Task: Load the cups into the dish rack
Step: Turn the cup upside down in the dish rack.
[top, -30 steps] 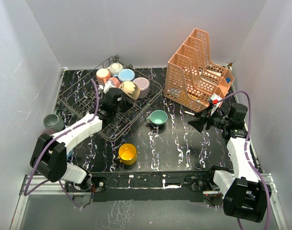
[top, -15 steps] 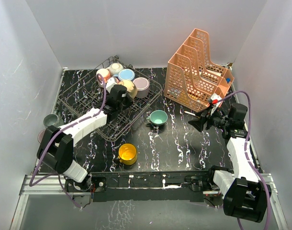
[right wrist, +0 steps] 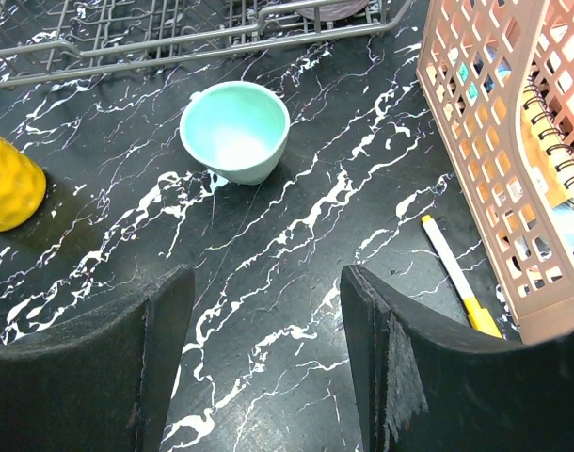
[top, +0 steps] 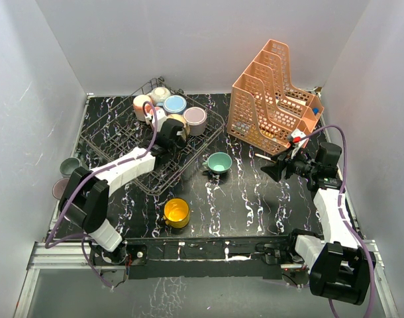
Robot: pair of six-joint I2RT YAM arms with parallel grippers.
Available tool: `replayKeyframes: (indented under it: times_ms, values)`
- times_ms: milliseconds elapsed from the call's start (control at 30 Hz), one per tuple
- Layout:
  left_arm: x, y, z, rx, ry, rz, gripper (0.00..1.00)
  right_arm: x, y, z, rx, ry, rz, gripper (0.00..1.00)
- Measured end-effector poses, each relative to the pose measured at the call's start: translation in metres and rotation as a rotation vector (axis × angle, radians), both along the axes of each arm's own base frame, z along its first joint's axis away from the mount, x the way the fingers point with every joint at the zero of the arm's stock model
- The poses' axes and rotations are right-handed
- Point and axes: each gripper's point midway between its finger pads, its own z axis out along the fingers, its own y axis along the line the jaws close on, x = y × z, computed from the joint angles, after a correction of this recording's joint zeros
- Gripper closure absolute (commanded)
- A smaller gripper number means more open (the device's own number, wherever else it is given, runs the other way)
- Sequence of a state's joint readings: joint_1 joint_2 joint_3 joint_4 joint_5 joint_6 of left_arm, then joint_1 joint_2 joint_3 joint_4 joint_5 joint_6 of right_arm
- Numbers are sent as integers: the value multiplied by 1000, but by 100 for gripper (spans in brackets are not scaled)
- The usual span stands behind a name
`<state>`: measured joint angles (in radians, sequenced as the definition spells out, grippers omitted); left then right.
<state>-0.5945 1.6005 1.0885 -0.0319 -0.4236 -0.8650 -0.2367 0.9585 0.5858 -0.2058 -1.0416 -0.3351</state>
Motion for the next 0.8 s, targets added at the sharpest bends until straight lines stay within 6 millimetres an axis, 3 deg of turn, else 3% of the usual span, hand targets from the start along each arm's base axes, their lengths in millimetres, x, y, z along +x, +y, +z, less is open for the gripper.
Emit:
replayKeyframes:
  times_ms: [800]
  values:
    - [24, 5, -48, 180, 97, 79, 100, 3, -3, -6, -10, 18, -19, 35]
